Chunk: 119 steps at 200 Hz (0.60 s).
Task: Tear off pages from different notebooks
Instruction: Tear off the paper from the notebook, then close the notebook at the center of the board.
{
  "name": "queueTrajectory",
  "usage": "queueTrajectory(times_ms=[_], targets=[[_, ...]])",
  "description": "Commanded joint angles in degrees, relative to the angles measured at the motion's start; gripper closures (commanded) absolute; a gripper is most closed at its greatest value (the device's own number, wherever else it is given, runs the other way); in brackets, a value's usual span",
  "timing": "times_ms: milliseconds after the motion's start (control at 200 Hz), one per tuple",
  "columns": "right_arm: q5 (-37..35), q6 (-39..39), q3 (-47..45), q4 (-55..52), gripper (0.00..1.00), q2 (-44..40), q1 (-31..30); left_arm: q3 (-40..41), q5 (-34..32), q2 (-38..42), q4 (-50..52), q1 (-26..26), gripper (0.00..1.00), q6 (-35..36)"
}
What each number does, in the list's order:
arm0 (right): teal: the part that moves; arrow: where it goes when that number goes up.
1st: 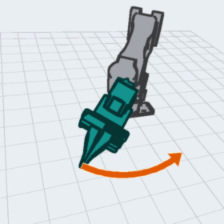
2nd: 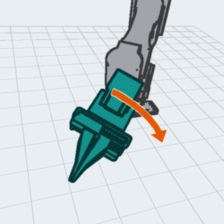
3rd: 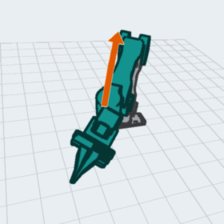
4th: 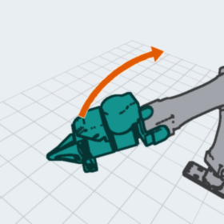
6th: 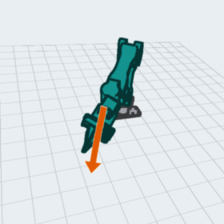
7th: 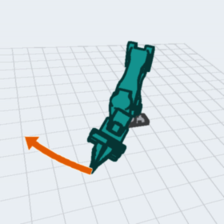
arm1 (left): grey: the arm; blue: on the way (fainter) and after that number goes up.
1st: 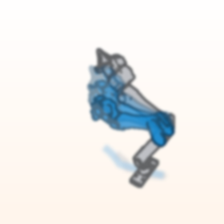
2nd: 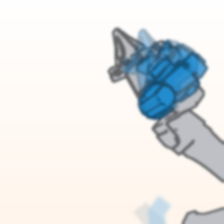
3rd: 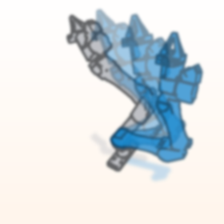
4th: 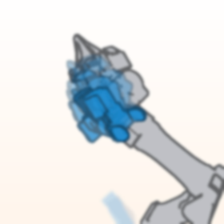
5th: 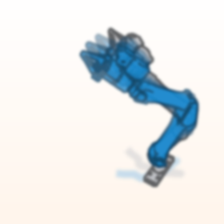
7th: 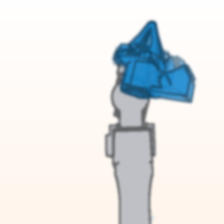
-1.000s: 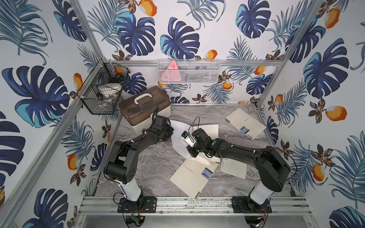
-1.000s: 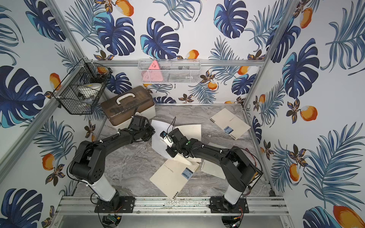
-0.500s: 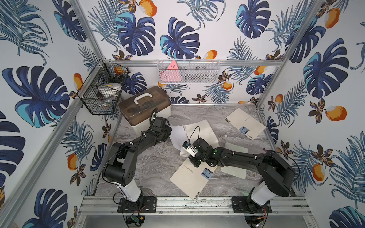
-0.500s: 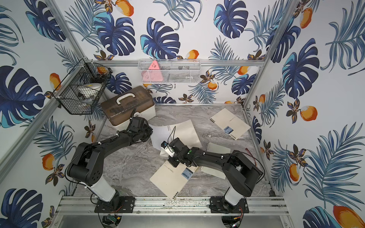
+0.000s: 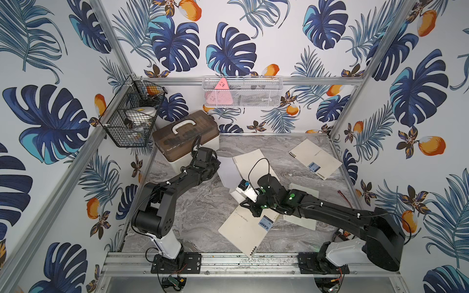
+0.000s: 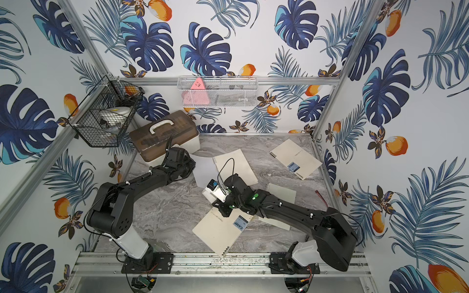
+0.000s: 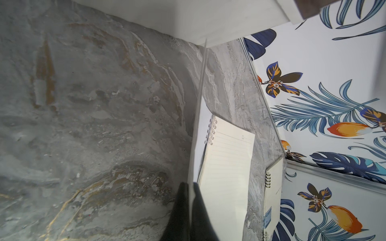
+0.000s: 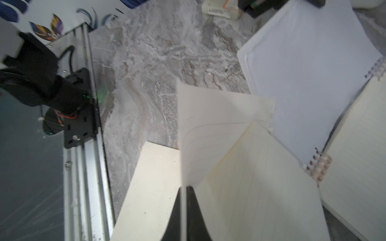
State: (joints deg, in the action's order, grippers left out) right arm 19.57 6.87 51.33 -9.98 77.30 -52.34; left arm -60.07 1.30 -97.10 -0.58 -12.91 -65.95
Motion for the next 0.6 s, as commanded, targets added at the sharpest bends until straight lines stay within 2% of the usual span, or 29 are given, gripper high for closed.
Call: queueTrajectory(times_ms=[0, 200, 270, 355, 415, 450, 515, 590], targets=[[7.5, -0.7, -0.4, -1.6, 1.00, -3.7, 0.1, -1.0, -0.9, -0.5, -0.7, 0.1, 1.00, 2.0], [9.9, -2.8, -0.7, -0.8, 1.00, -9.2, 2.6, -3.2, 0.4, -2.4, -0.6, 0.0, 1.00, 4.6], [7.5, -5.2, -1.1, 1.3, 1.00, -9.5, 5.2, -6.4, 1.8, -3.8, 0.5, -0.7, 1.00, 7.2], [2.6, -10.4, -0.6, 2.7, 1.00, -7.8, 11.1, -12.2, 2.9, -6.0, 3.9, -2.8, 1.00, 11.1], [-0.9, -15.0, 0.6, 2.1, 1.00, -6.3, 15.6, -16.1, 3.3, -7.4, 5.4, -4.6, 0.91, 12.5], [-2.8, -17.1, 0.8, 1.9, 1.00, -5.9, 17.8, -18.1, 3.7, -8.4, 5.9, -5.7, 0.90, 13.2], [-4.1, -18.9, 0.5, 2.6, 1.00, -5.8, 21.4, -22.3, 3.4, -10.4, 7.7, -7.6, 0.93, 14.1], [-2.4, -19.7, 0.6, 3.1, 1.00, -5.4, 23.7, -25.5, 3.3, -12.4, 9.3, -8.9, 1.00, 14.5]])
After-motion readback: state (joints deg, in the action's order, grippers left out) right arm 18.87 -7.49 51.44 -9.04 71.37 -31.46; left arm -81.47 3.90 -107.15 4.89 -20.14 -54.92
